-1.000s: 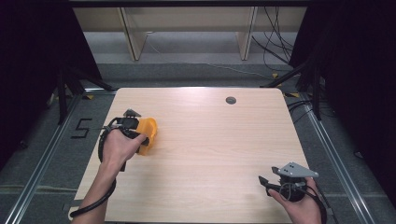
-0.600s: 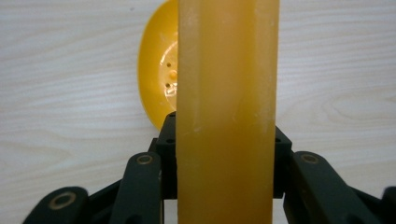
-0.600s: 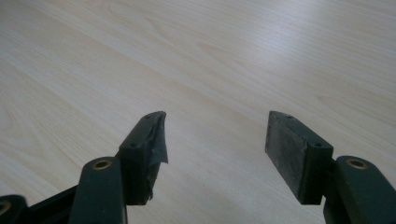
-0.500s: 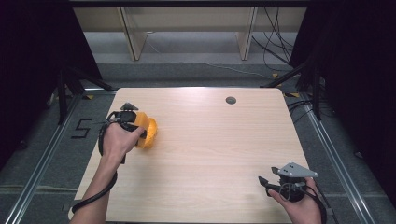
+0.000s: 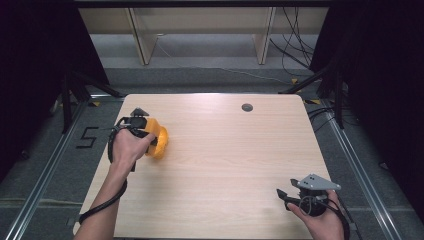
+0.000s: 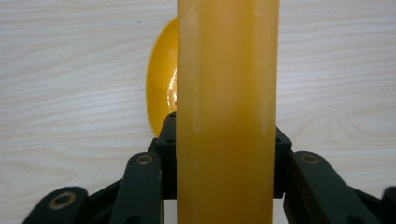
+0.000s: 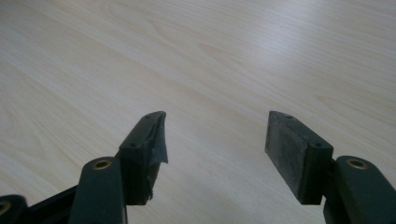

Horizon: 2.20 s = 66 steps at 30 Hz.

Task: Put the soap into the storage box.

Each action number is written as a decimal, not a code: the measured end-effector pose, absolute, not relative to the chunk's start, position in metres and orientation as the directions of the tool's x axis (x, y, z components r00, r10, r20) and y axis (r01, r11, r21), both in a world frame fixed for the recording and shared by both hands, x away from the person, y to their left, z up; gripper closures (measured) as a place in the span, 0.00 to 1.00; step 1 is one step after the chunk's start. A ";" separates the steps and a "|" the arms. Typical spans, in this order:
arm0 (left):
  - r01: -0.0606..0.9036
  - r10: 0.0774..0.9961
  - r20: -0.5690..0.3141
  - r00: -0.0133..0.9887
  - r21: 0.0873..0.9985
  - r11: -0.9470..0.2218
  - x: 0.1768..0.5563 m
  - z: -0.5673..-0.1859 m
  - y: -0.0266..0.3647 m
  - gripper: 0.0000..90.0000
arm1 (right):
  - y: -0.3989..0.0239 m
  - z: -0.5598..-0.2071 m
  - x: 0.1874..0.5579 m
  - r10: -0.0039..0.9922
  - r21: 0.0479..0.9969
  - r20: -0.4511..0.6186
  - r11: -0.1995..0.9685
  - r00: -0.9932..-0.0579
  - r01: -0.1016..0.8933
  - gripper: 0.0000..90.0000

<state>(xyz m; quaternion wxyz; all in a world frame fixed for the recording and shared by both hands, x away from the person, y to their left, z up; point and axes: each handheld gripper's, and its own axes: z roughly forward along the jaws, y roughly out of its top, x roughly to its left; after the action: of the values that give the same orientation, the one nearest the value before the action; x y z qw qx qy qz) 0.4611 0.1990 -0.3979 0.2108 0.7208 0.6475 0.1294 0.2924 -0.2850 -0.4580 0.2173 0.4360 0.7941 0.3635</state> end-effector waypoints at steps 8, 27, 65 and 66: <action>0.882 0.990 -0.080 0.115 0.466 -0.065 0.469 -0.399 0.201 0.67 | -0.285 -0.458 0.292 0.852 0.768 -0.032 0.356 -0.523 0.533 0.43; 0.894 0.992 -0.077 0.102 0.445 -0.057 0.483 -0.415 0.198 0.67 | -0.285 -0.459 0.293 0.854 0.767 -0.024 0.349 -0.519 0.538 0.43; 0.906 0.993 -0.062 0.100 0.418 -0.065 0.499 -0.439 0.194 0.65 | -0.285 -0.459 0.293 0.851 0.762 -0.024 0.355 -0.525 0.541 0.42; 0.905 0.993 -0.060 0.099 0.422 -0.064 0.499 -0.439 0.193 0.63 | -0.285 -0.460 0.293 0.851 0.759 -0.015 0.352 -0.526 0.548 0.42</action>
<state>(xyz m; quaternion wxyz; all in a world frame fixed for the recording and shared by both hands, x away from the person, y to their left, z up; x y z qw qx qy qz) 0.4988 0.1934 -0.4393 0.1801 0.7190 0.6599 0.1232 0.2929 -0.2849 -0.4598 0.2092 0.4398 0.7950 0.3616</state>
